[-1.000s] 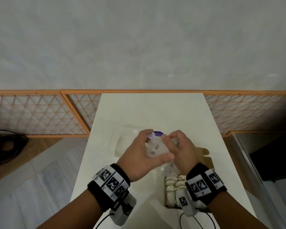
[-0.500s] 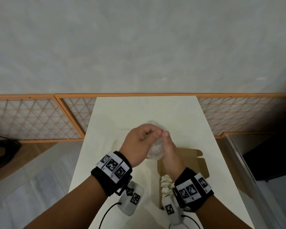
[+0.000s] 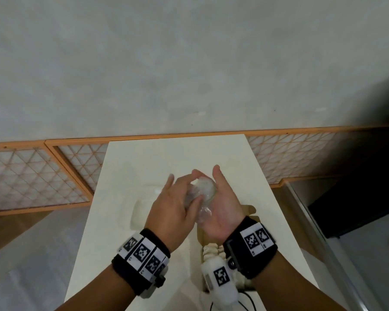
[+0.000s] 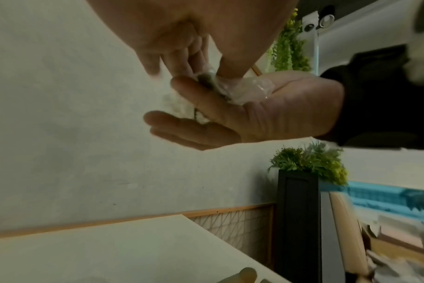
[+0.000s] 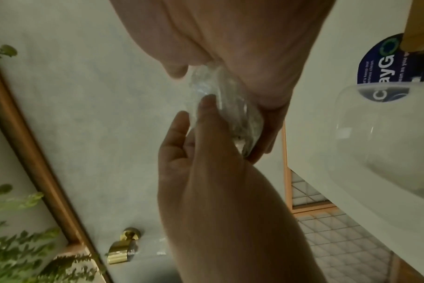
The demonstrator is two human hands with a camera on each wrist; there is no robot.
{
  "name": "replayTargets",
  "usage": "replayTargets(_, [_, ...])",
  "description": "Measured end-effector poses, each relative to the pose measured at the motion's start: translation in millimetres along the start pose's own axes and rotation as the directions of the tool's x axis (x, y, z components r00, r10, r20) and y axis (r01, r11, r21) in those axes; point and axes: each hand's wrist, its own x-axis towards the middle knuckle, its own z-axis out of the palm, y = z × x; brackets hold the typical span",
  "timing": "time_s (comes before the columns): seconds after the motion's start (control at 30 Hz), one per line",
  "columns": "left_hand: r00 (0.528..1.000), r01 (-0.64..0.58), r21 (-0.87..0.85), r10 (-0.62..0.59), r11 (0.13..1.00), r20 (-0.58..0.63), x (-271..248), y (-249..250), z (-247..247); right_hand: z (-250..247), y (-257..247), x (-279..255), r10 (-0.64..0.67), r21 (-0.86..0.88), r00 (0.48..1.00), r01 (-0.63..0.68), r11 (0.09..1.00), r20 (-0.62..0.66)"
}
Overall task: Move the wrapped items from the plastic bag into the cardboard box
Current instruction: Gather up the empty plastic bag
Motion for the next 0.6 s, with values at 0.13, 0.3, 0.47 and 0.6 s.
replayTargets(0.13, [0.962, -0.244, 0.166, 0.216, 0.956, 0.17, -6, -6, 0, 0, -11, 1, -0.049, -0.2, 0.996, 0.035, 0.979, -0.068])
replayTargets(0.3, [0.975, -0.216, -0.054, 0.218, 0.975, 0.037, -11, -8, -12, 7, -18, 5, -0.253, -0.394, 0.964, 0.205, 0.896, -0.075])
replayTargets(0.47, [0.995, 0.082, -0.074, -0.077, 0.994, 0.07, -43, -47, -37, 8, -39, -1, -0.347, -0.491, 0.938, 0.296, 0.819, -0.013])
replayTargets(0.6, [0.878, 0.314, 0.157, -0.35, 0.936, 0.328, -88, -89, -38, -10, -43, -17, -0.371, -0.51, 0.929, 0.311, 0.802, -0.017])
